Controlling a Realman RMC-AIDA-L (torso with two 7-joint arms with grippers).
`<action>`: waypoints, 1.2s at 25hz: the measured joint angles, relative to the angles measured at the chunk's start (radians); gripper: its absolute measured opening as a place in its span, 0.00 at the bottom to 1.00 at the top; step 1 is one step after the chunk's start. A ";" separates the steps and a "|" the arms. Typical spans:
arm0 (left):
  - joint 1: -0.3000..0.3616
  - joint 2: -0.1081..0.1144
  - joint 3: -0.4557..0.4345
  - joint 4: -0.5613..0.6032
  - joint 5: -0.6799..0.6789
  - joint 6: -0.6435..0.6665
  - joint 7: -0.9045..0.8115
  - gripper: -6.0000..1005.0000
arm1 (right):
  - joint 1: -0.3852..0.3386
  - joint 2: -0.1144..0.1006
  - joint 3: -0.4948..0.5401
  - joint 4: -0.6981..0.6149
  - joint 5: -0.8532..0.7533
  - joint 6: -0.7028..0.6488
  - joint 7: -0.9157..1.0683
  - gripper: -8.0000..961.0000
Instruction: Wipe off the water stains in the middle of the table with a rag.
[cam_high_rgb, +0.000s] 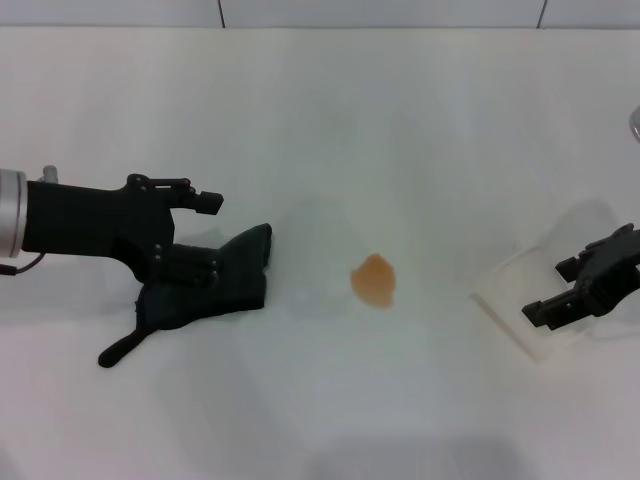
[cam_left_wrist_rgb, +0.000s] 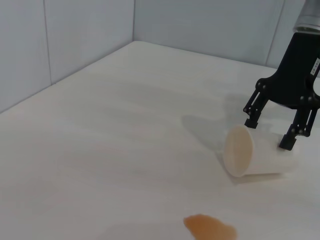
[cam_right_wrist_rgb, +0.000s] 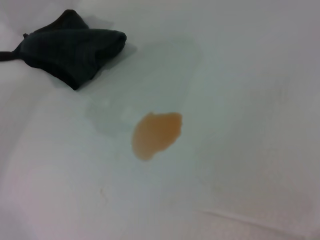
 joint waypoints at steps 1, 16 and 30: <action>0.000 0.000 0.000 0.000 0.000 0.000 0.000 0.88 | 0.000 0.000 -0.001 0.000 0.000 0.001 0.001 0.82; -0.004 -0.001 0.000 0.000 0.000 -0.011 0.000 0.88 | 0.007 0.000 -0.013 0.007 0.002 -0.010 0.026 0.82; -0.003 0.003 0.000 -0.001 0.000 -0.024 0.000 0.88 | 0.024 0.000 0.025 0.026 0.011 -0.011 0.023 0.82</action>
